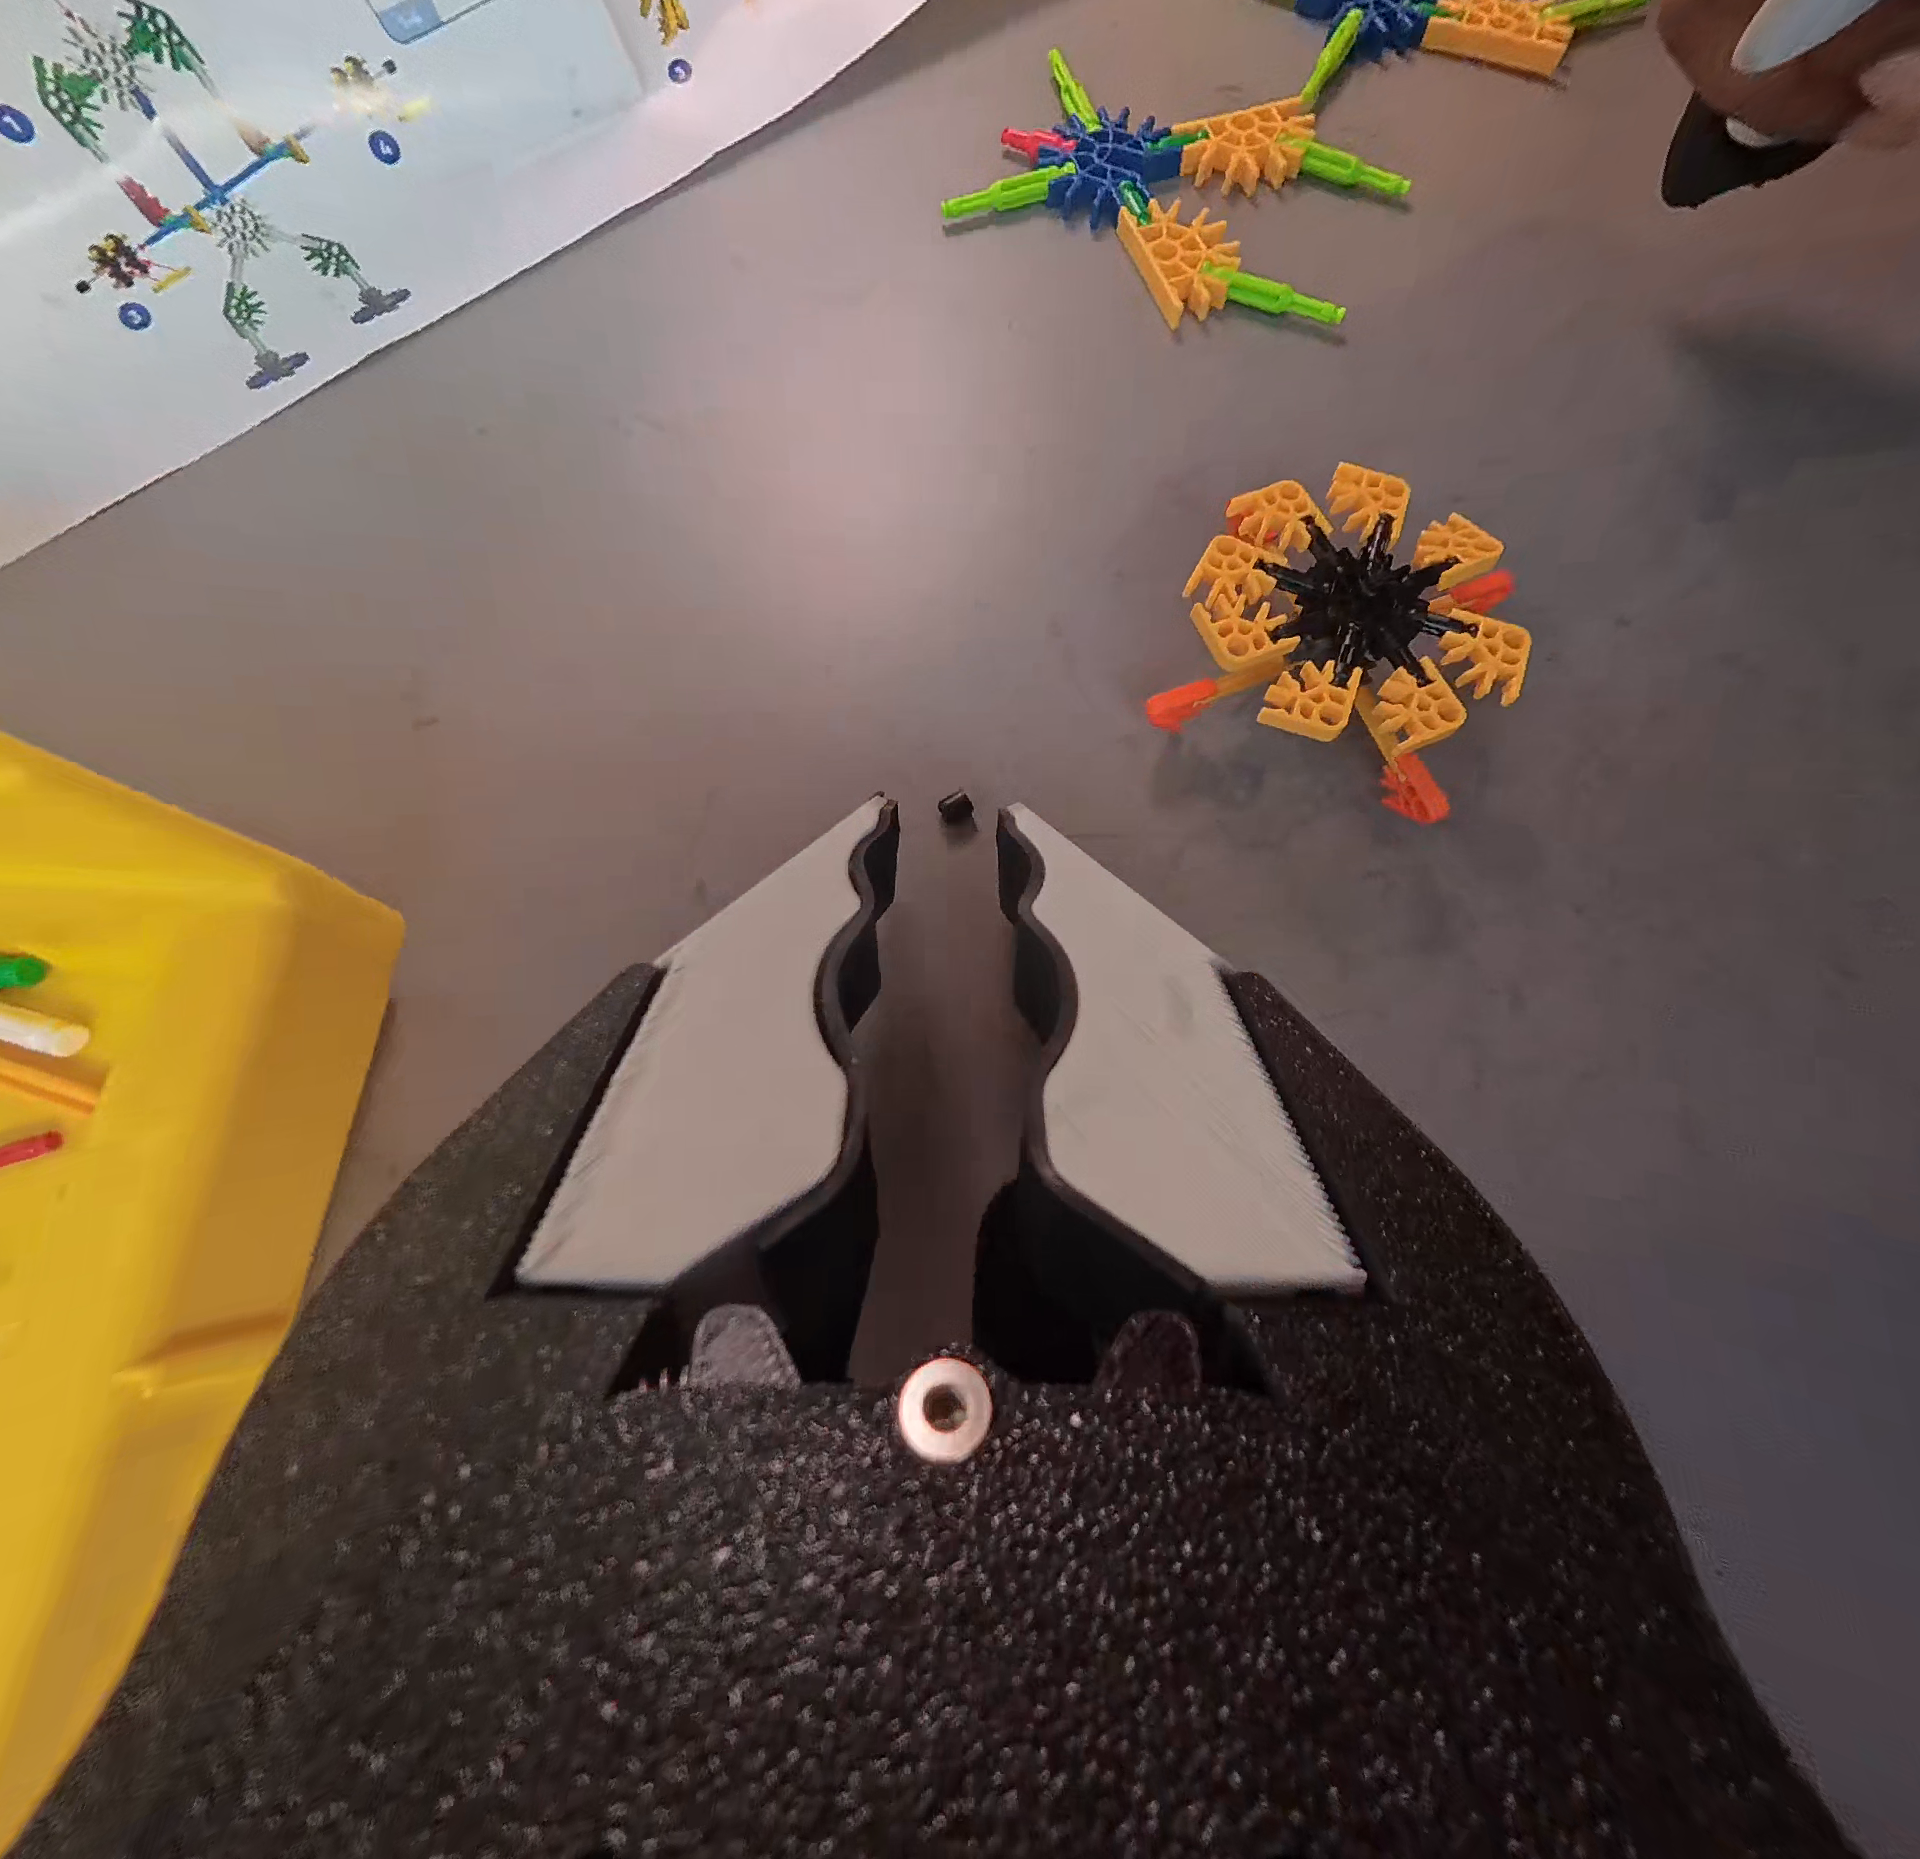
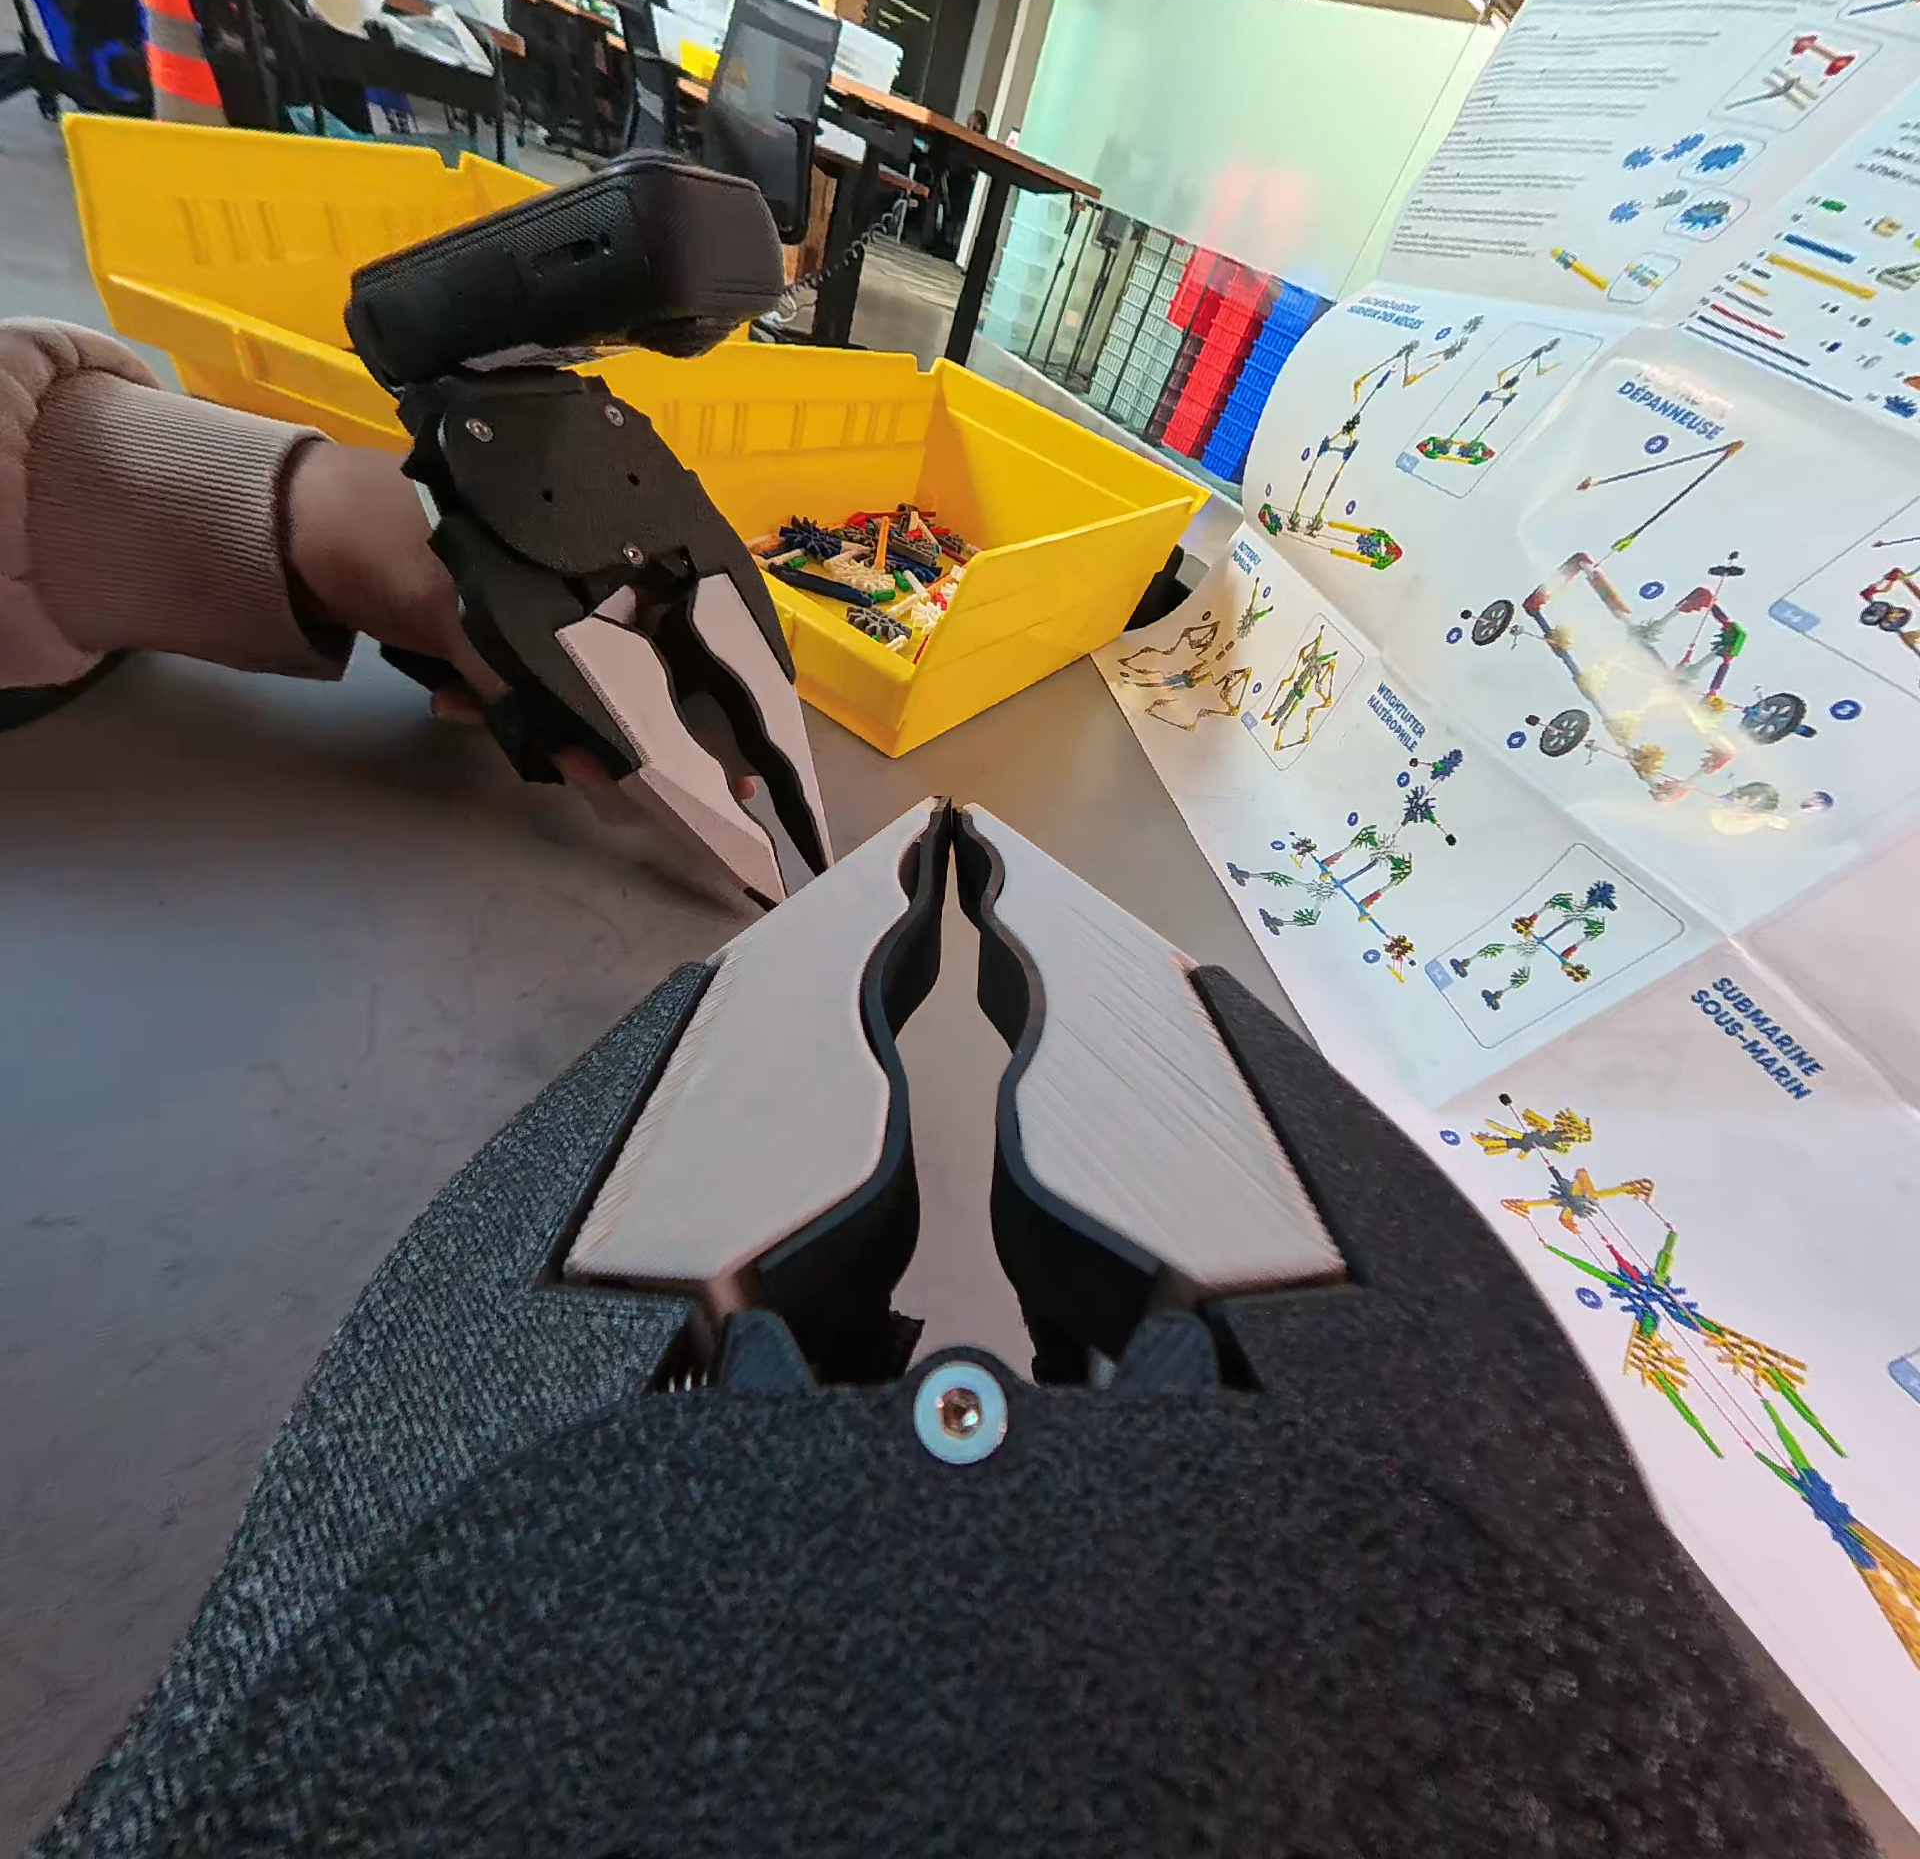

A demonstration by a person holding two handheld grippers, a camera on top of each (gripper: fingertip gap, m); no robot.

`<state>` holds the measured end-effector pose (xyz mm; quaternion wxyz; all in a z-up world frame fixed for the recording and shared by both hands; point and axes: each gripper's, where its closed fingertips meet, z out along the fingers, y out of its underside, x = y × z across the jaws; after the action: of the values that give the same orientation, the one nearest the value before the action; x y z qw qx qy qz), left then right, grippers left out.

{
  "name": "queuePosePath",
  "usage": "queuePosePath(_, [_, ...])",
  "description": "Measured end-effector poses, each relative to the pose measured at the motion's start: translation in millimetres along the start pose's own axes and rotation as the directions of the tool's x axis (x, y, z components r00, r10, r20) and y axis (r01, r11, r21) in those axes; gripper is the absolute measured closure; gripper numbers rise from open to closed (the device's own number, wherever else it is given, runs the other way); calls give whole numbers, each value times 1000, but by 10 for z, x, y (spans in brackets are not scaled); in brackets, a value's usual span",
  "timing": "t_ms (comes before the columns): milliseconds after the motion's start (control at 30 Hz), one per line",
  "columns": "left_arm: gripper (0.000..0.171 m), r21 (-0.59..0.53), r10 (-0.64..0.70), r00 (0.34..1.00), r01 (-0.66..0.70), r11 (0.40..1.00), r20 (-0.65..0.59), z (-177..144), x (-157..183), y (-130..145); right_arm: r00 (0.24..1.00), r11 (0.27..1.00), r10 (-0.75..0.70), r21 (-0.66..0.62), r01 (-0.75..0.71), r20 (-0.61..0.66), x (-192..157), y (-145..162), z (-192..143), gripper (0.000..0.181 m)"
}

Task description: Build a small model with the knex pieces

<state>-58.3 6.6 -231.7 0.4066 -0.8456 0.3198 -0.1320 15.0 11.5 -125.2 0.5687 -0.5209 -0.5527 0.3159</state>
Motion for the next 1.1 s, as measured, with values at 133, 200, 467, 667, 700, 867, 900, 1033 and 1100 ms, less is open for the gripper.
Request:
queuePosePath(133, [154, -38, 46, 998, -47, 998, -31, 87, 29, 36, 1000, 1000, 28, -4, -28, 11, 10, 27, 0, 181])
queuePosePath(200, [158, -32, 45, 998, -46, 998, -47, 90, 55, 37, 999, 999, 31, -6, -31, 11, 24, 30, -10, 181])
queuePosePath(467, [171, -24, 54, 996, -56, 998, -65, 98, 102, 39, 999, 999, 40, -32, -39, 28, 1, 105, 17, 181])
queuePosePath(667, [166, -21, 43, 997, -44, 999, -60, 78, 96, 50, 999, 998, 34, -46, -32, 40, -34, 135, 37, 181])
queuePosePath(700, [162, -20, 37, 997, -38, 999, -62, 79, 95, 47, 999, 998, 36, -45, -34, 40, -32, 132, 37, 181])
queuePosePath(867, [158, -22, 20, 998, -21, 1000, -66, 117, 105, 16, 998, 998, 42, -45, -40, 39, -22, 135, 37, 181])
queuePosePath(900, [159, -22, 22, 997, -24, 999, -67, 125, 111, 9, 998, 998, 41, -46, -39, 41, -25, 134, 37, 181])
queuePosePath(1033, [165, -24, 40, 997, -41, 999, -63, 144, 125, -6, 998, 998, 38, -48, -35, 43, -31, 137, 37, 181])
queuePosePath(1100, [166, -18, 48, 997, -49, 999, -55, 137, 125, -16, 998, 998, 34, -50, -31, 44, -36, 143, 40, 181])
